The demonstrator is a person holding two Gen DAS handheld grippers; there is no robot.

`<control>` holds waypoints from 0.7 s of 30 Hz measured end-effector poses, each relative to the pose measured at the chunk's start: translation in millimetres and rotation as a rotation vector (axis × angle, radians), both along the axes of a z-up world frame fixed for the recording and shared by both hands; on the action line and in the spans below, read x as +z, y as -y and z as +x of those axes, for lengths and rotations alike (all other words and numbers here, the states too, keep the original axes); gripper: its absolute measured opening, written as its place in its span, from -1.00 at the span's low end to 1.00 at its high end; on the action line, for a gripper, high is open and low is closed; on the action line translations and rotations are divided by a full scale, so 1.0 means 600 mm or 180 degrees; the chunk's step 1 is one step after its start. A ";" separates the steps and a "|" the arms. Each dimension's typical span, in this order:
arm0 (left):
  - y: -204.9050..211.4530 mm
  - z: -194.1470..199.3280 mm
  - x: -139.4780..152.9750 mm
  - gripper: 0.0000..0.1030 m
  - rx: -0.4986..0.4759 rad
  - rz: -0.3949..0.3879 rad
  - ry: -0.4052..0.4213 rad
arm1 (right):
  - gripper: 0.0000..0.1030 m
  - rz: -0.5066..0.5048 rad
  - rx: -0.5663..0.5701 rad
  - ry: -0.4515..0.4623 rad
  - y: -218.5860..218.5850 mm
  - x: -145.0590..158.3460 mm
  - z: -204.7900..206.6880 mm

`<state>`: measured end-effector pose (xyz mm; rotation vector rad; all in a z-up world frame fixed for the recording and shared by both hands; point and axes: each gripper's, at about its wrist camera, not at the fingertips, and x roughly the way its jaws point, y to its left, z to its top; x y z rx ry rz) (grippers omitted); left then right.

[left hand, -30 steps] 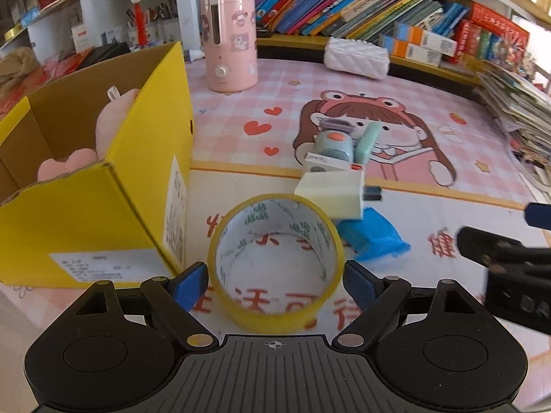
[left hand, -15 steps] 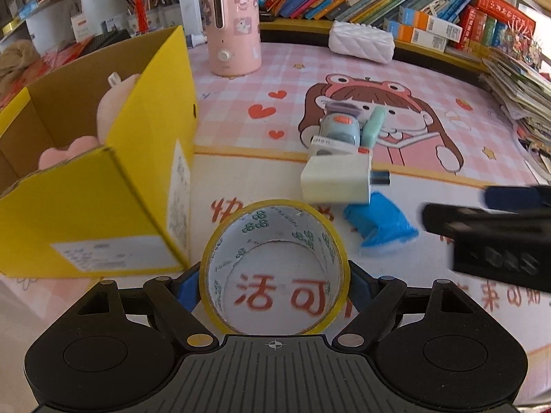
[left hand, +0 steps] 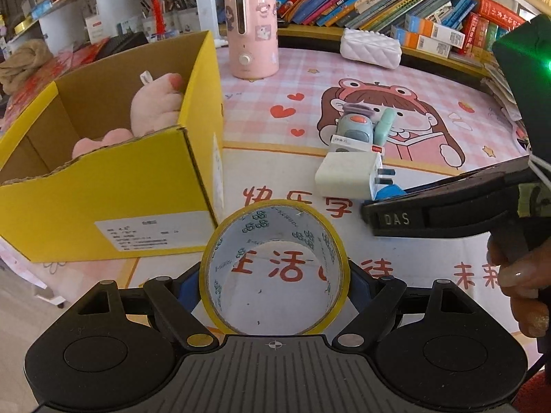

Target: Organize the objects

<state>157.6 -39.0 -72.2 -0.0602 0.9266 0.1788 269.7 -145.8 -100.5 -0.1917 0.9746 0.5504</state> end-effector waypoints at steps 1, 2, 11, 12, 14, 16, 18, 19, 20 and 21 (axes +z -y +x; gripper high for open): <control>0.000 -0.001 0.000 0.61 0.0001 -0.0004 0.0009 | -0.44 -0.0018 0.0017 0.0010 0.000 0.001 -0.002; 0.001 -0.002 0.001 0.61 -0.0006 -0.0008 0.0017 | -0.44 -0.0017 0.0011 0.0008 0.002 0.001 -0.003; 0.012 -0.012 0.011 0.61 -0.0178 -0.0093 0.0173 | -0.46 -0.0009 -0.0397 0.0244 0.053 0.029 -0.036; 0.013 -0.014 0.013 0.61 -0.0194 -0.0106 0.0189 | -0.46 -0.0002 -0.0451 0.0272 0.059 0.034 -0.043; 0.014 -0.020 0.017 0.61 -0.0238 -0.0131 0.0233 | -0.46 0.0016 -0.0543 0.0315 0.068 0.044 -0.057; 0.015 -0.029 0.024 0.61 -0.0299 -0.0136 0.0291 | -0.46 0.0033 -0.0630 0.0361 0.075 0.053 -0.076; 0.012 -0.040 0.029 0.61 -0.0352 -0.0149 0.0350 | -0.46 0.0051 -0.0703 0.0405 0.078 0.059 -0.094; 0.010 -0.046 0.032 0.61 -0.0372 -0.0158 0.0371 | -0.46 0.0057 -0.0722 0.0424 0.078 0.062 -0.103; 0.007 -0.051 0.034 0.61 -0.0388 -0.0165 0.0387 | -0.46 0.0054 -0.0740 0.0444 0.077 0.064 -0.112; 0.004 -0.058 0.035 0.61 -0.0401 -0.0172 0.0400 | -0.46 0.0047 -0.0763 0.0459 0.076 0.065 -0.121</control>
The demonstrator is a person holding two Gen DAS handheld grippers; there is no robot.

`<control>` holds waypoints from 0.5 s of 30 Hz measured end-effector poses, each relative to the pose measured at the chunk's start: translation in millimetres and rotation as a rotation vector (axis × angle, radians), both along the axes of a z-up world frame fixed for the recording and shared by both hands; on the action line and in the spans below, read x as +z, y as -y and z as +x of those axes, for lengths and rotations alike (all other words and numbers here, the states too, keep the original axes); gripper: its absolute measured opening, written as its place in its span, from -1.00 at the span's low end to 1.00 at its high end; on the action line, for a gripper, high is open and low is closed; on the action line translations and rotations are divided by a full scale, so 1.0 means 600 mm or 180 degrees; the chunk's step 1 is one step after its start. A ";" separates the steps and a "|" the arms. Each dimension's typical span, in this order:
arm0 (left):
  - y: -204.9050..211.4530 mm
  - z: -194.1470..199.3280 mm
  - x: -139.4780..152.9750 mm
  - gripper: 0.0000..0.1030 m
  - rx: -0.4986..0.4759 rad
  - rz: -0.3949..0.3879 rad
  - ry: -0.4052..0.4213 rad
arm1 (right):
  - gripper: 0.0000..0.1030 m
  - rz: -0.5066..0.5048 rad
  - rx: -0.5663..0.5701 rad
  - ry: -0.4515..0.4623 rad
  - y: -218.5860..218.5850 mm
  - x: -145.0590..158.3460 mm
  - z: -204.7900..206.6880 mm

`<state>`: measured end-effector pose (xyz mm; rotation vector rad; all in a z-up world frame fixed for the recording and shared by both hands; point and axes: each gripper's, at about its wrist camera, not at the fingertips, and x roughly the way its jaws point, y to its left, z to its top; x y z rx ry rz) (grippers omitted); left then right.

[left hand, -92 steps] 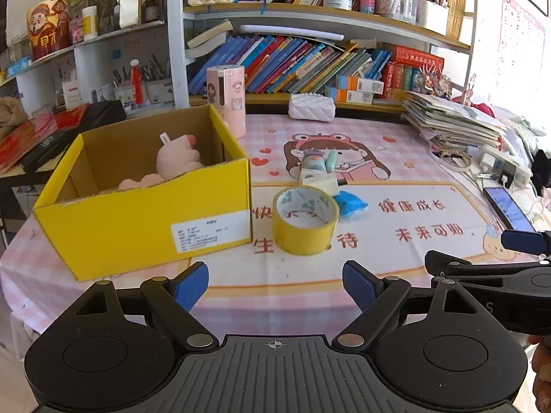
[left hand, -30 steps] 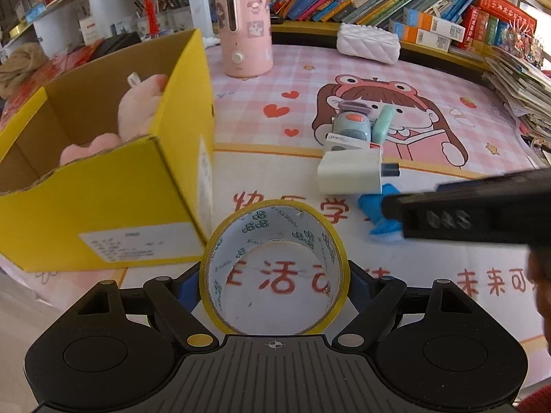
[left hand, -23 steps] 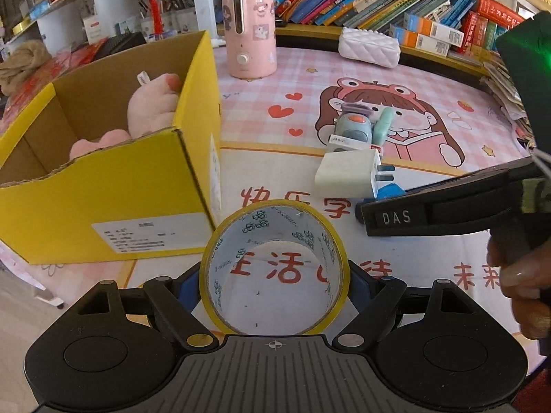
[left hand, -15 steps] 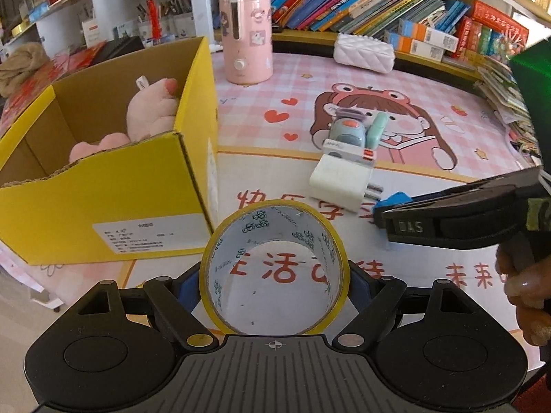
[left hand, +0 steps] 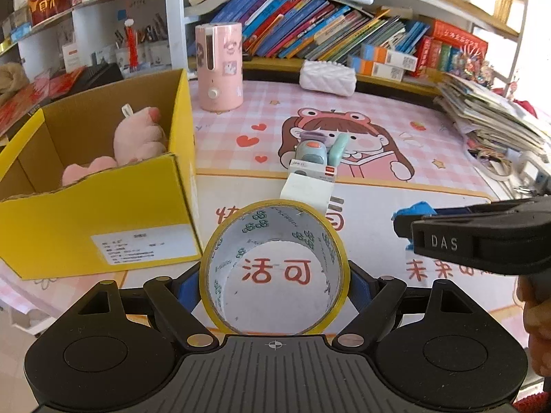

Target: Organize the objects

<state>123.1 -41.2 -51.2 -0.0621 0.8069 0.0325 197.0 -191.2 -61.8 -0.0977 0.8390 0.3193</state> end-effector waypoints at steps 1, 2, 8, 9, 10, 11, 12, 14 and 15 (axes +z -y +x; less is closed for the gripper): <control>-0.005 -0.007 0.001 0.61 -0.0009 -0.0010 0.0012 | -0.46 -0.0001 -0.0023 0.0007 -0.002 0.001 -0.009; -0.009 -0.013 0.003 0.61 -0.0012 -0.0022 0.0022 | -0.46 -0.0002 -0.0046 0.0016 -0.004 0.003 -0.019; -0.042 -0.063 0.016 0.61 -0.0055 -0.0045 0.0110 | -0.46 -0.0032 -0.0139 0.0079 -0.027 0.016 -0.085; -0.050 -0.072 0.018 0.61 -0.0054 -0.0046 0.0122 | -0.46 -0.0033 -0.0145 0.0079 -0.032 0.017 -0.095; -0.057 -0.080 0.020 0.61 -0.0050 -0.0046 0.0129 | -0.46 -0.0034 -0.0144 0.0078 -0.038 0.018 -0.105; -0.064 -0.088 0.022 0.61 -0.0045 -0.0047 0.0134 | -0.46 -0.0032 -0.0142 0.0075 -0.044 0.019 -0.116; -0.071 -0.096 0.024 0.61 -0.0038 -0.0048 0.0138 | -0.46 -0.0028 -0.0140 0.0074 -0.052 0.020 -0.127; -0.086 -0.112 0.027 0.61 -0.0022 -0.0052 0.0145 | -0.46 -0.0023 -0.0124 0.0075 -0.064 0.021 -0.146; -0.094 -0.120 0.028 0.61 -0.0013 -0.0054 0.0150 | -0.46 -0.0018 -0.0116 0.0079 -0.072 0.022 -0.156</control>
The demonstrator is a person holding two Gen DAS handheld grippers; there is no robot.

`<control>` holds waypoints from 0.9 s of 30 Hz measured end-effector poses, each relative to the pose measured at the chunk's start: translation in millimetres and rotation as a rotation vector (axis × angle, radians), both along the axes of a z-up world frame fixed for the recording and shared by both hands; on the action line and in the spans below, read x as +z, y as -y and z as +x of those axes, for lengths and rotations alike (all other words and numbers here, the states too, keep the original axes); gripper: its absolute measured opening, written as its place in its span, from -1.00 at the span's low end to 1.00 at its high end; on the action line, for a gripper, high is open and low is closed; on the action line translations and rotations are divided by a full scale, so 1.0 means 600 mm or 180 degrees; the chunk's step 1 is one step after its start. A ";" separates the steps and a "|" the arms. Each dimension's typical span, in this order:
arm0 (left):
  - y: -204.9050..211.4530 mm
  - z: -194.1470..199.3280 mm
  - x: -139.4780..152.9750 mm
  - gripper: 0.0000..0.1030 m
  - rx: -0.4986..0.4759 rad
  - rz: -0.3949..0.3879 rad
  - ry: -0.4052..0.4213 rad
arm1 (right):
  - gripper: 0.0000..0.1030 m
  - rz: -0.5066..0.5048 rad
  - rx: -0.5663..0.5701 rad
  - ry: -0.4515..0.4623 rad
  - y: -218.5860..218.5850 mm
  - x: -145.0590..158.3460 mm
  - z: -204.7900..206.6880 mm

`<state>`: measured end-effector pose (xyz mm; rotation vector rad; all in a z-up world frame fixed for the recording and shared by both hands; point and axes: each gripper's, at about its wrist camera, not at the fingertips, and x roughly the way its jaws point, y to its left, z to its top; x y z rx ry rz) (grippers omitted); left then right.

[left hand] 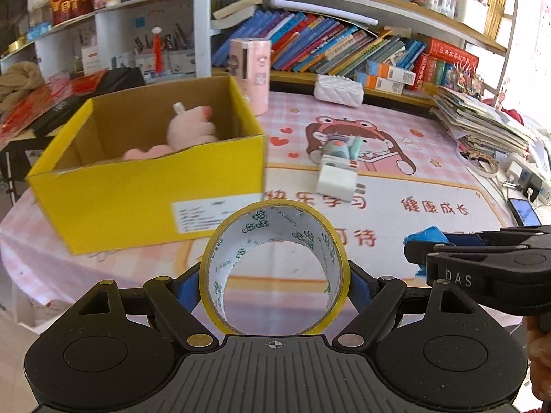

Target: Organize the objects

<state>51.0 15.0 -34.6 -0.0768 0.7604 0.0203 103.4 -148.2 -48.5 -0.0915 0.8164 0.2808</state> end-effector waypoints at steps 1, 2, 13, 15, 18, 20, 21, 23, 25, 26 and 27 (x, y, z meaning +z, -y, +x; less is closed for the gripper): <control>-0.008 -0.008 0.001 0.61 0.0011 -0.0001 0.0005 | -0.46 0.0005 0.0007 0.0003 -0.006 0.001 -0.010; -0.014 -0.016 0.003 0.61 0.0023 0.0000 0.0012 | -0.46 0.0010 0.0013 0.0004 -0.013 0.001 -0.018; -0.091 -0.095 0.016 0.61 0.0196 0.0077 0.0106 | -0.46 0.0107 0.0209 -0.0041 -0.094 0.001 -0.087; -0.104 -0.107 0.018 0.61 0.0243 0.0092 0.0119 | -0.46 0.0123 0.0271 -0.0055 -0.109 0.001 -0.096; -0.124 -0.124 0.019 0.61 0.0327 0.0110 0.0133 | -0.46 0.0143 0.0375 -0.0071 -0.134 0.000 -0.109; -0.138 -0.133 0.020 0.61 0.0384 0.0119 0.0138 | -0.46 0.0153 0.0444 -0.0076 -0.149 -0.001 -0.117; -0.145 -0.137 0.021 0.61 0.0409 0.0123 0.0141 | -0.46 0.0156 0.0472 -0.0080 -0.156 -0.001 -0.119; -0.155 -0.145 0.021 0.61 0.0453 0.0133 0.0149 | -0.46 0.0162 0.0526 -0.0087 -0.170 -0.002 -0.124; -0.165 -0.152 0.023 0.61 0.0495 0.0140 0.0165 | -0.46 0.0163 0.0583 -0.0090 -0.185 -0.003 -0.128; -0.169 -0.155 0.024 0.61 0.0513 0.0143 0.0174 | -0.46 0.0162 0.0612 -0.0089 -0.191 -0.003 -0.130; -0.173 -0.158 0.025 0.61 0.0530 0.0147 0.0187 | -0.46 0.0159 0.0644 -0.0084 -0.199 -0.003 -0.132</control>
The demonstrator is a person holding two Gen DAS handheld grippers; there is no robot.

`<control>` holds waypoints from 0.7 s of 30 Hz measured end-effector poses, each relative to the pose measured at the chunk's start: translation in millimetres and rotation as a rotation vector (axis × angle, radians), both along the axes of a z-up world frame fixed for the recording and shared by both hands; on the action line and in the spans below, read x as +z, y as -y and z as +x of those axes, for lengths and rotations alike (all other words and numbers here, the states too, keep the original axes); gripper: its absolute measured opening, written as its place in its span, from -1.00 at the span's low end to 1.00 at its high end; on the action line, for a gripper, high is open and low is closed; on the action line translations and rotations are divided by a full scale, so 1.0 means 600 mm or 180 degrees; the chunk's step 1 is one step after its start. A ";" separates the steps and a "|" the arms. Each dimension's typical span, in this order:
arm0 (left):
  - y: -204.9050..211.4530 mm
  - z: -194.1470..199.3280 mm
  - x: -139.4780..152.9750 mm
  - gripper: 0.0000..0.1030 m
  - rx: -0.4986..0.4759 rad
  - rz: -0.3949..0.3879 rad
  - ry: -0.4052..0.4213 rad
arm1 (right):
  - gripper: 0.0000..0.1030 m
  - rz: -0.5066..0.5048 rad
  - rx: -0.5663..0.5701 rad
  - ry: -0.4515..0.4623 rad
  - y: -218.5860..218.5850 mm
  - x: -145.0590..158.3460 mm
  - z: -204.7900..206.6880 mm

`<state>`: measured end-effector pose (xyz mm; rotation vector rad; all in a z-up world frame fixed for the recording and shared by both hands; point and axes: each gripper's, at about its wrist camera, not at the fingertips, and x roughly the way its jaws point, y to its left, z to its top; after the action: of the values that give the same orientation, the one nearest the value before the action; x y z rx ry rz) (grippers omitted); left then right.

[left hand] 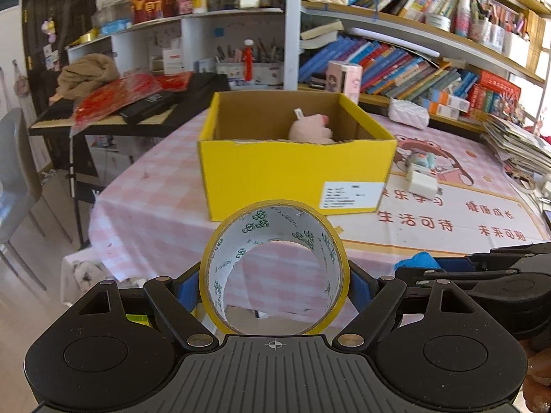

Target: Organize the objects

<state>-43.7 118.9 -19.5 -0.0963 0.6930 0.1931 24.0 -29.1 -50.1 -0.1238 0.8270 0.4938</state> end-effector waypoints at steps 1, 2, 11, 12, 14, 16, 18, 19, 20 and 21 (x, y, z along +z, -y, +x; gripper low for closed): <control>-0.004 -0.002 0.002 0.61 0.0013 0.0004 0.0015 | -0.47 0.0000 0.0025 0.0007 -0.004 0.001 -0.002; -0.007 -0.003 0.004 0.61 0.0021 0.0008 0.0028 | -0.46 0.0001 0.0048 0.0018 -0.009 0.002 -0.003; -0.021 -0.004 0.015 0.61 0.0000 0.0025 0.0139 | -0.46 -0.0002 0.0113 0.0147 -0.031 0.014 -0.010; -0.022 -0.003 0.016 0.61 -0.0001 0.0021 0.0145 | -0.46 -0.0006 0.0112 0.0158 -0.032 0.015 -0.009; -0.025 -0.001 0.017 0.61 -0.0002 0.0012 0.0160 | -0.46 -0.0011 0.0106 0.0176 -0.035 0.016 -0.008; -0.027 0.001 0.018 0.61 -0.0010 0.0013 0.0175 | -0.46 -0.0010 0.0094 0.0192 -0.037 0.018 -0.006; -0.028 0.003 0.020 0.61 -0.0020 0.0022 0.0190 | -0.46 -0.0005 0.0074 0.0204 -0.038 0.020 -0.004; -0.029 0.004 0.021 0.61 -0.0024 0.0026 0.0197 | -0.46 -0.0004 0.0063 0.0209 -0.039 0.021 -0.002; -0.030 0.005 0.022 0.61 -0.0026 0.0029 0.0205 | -0.46 -0.0005 0.0045 0.0213 -0.040 0.022 0.000; -0.031 0.006 0.024 0.61 -0.0027 0.0028 0.0215 | -0.46 -0.0004 0.0036 0.0215 -0.040 0.023 0.001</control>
<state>-40.3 137.8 -5.1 -0.0911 0.6253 0.1839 24.7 -4.8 -36.1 -0.1457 0.7610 0.4971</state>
